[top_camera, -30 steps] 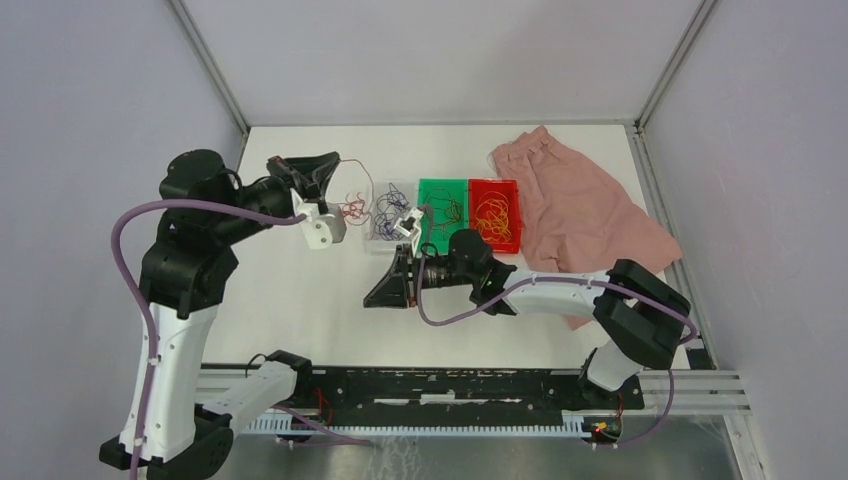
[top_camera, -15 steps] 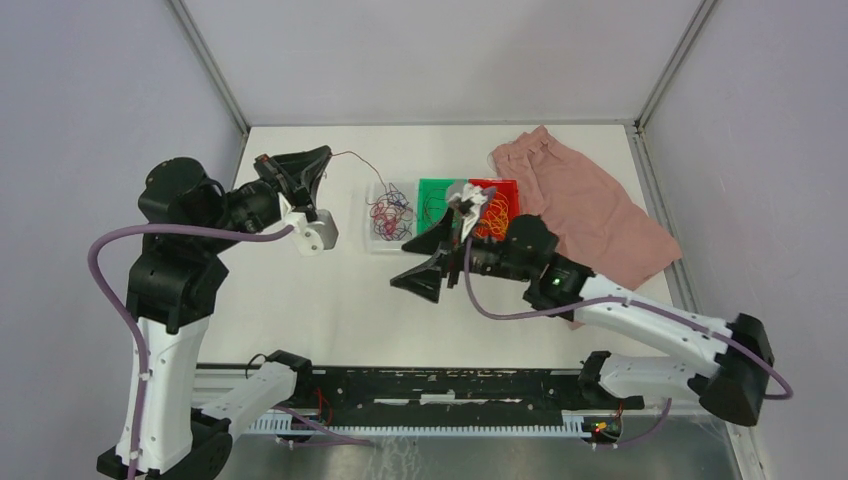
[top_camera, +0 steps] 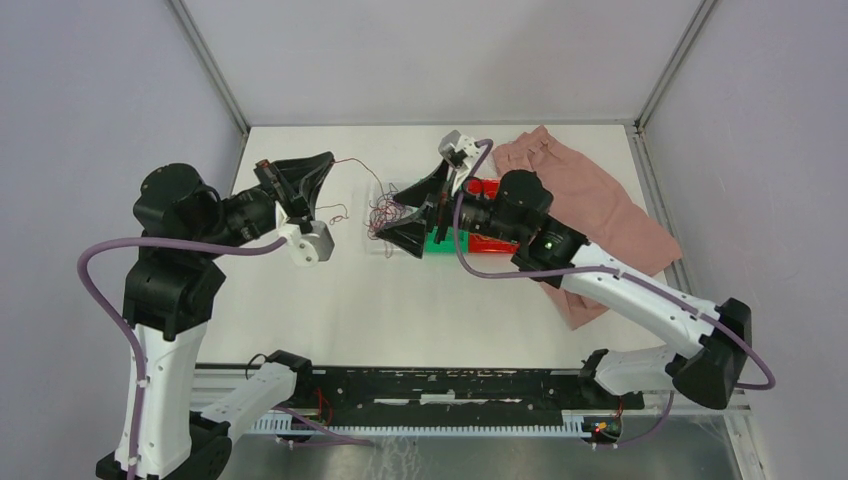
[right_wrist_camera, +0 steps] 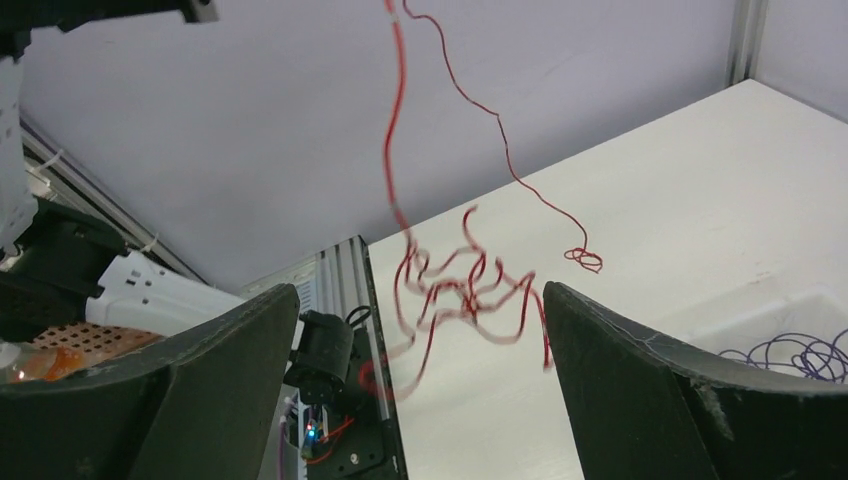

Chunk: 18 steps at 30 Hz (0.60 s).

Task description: Untangle the cables

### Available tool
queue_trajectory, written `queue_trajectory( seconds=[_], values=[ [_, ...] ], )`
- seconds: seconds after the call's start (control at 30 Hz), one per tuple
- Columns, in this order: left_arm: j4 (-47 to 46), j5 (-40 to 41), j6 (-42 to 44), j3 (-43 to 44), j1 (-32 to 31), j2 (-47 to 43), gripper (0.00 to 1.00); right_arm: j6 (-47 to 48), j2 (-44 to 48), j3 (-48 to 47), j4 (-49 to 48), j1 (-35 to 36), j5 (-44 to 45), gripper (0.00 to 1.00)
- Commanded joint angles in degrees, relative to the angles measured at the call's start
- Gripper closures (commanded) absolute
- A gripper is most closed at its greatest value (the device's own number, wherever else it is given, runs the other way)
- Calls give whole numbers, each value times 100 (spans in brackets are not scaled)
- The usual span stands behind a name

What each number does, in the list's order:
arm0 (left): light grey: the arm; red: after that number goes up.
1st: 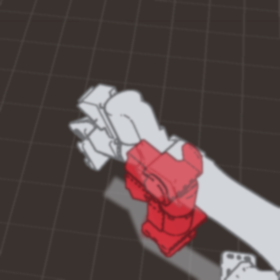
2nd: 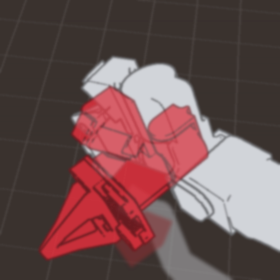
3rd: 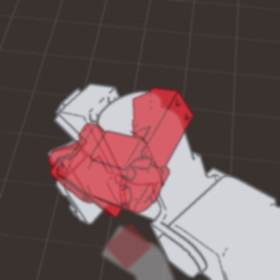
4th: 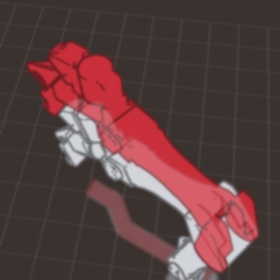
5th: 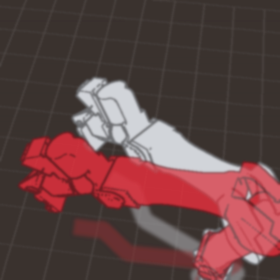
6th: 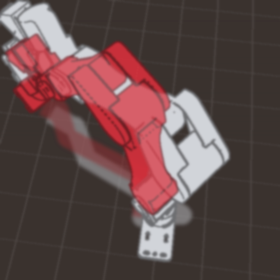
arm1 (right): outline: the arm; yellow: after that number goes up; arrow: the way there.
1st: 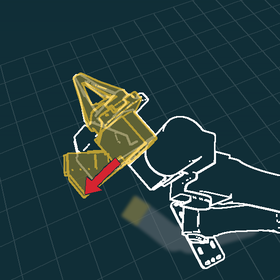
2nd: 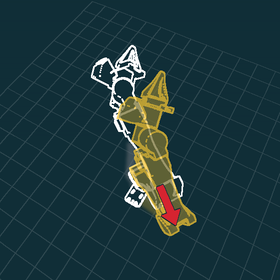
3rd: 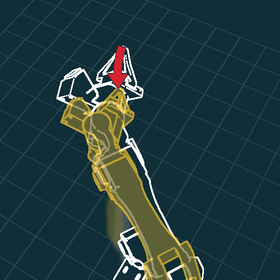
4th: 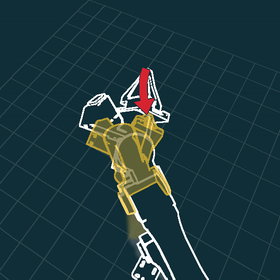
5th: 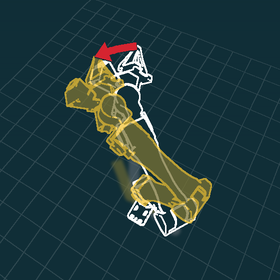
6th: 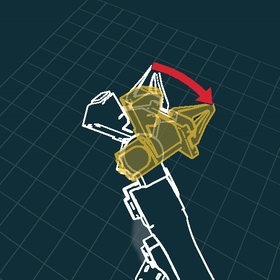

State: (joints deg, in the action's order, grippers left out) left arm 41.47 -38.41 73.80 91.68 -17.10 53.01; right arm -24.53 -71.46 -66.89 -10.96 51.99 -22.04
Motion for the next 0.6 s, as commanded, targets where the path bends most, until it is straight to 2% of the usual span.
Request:
queue_trajectory(
  seconds=[0.0,0.1,0.27,0.43,0.57],
  values=[
    [-122,-206,-77,-29,-4,-54,97,-438,-395,-539,-968,-40,-337,1],
    [-122,-210,-79,-61,-4,-61,97,-776,-580,-605,-1676,-41,-680,5],
    [-126,-216,-53,-71,-4,-50,97,-1840,-1132,-777,-2784,-39,-1400,26],
    [-267,-193,-117,-138,-4,-63,97,-3232,-1795,-718,-4145,-32,-1723,48],
    [-271,-169,-120,-124,-3,-52,97,-4160,-2288,-687,-5287,35,-1721,56]
  ],
)
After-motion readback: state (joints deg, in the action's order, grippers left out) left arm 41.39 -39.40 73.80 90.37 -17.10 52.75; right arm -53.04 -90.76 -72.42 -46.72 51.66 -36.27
